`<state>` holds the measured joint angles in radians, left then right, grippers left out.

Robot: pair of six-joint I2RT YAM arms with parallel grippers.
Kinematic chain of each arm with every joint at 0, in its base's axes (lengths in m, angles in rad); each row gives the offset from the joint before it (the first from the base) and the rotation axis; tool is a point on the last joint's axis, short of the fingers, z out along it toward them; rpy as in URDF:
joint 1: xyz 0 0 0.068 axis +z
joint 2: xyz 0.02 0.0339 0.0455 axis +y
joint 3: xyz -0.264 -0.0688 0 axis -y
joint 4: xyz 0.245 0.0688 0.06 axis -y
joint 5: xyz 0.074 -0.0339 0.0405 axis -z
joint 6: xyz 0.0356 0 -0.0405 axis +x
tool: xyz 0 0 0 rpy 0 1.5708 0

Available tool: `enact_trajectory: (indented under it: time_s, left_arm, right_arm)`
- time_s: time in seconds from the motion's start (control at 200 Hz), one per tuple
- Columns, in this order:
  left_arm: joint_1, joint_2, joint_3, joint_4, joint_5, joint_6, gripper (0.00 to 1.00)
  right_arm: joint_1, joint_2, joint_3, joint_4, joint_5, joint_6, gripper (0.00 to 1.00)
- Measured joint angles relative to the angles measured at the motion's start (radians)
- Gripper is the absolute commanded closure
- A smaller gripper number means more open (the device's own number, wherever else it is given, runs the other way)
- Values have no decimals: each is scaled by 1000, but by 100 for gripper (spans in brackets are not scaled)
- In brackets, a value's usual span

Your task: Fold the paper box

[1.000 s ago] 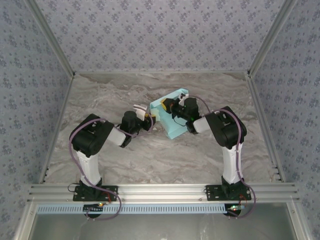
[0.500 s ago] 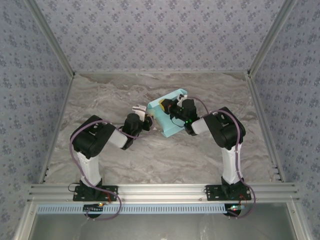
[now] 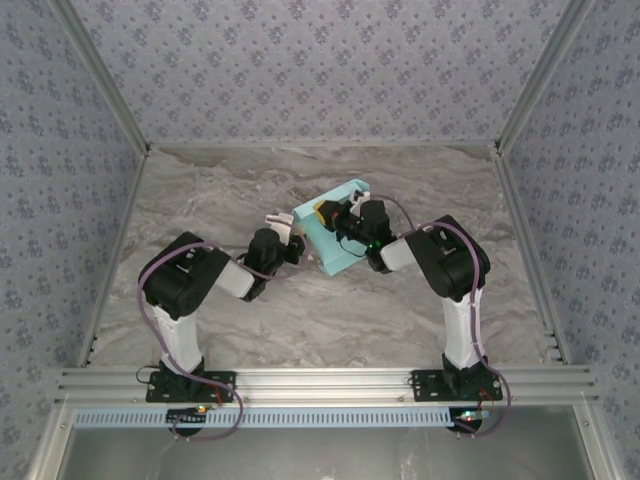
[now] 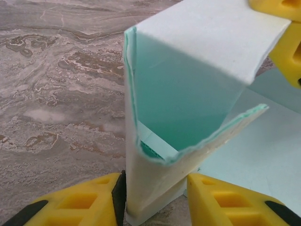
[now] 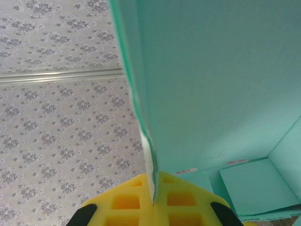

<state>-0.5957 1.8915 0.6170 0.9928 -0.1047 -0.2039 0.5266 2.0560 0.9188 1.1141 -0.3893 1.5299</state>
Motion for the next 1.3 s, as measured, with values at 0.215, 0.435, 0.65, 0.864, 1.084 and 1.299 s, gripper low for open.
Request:
enact_trajectory:
  time_s: [0.215, 0.435, 0.65, 0.864, 1.084, 1.299]
  left_arm:
    - [0, -57, -20, -59, -21, 41, 74]
    - [0, -72, -24, -89, -31, 80, 74]
    - [20, -119, -76, -79, 0, 79, 69]
    - [73, -197, -95, -141, 74, 80, 69]
    - [95, -180, -103, -111, 144, 80, 73]
    - [104, -165, -103, -21, 142, 80, 73]
  right_arm:
    - [14, -14, -1, -24, 1, 0, 100]
    - [27, -20, -3, -34, 9, 0, 100]
    - [46, -20, -6, -33, 8, 6, 100]
    - [58, -21, -2, -24, 8, 26, 94]
    - [65, -21, 18, -52, 7, 26, 88]
    - [84, -20, 23, -124, -64, 8, 67]
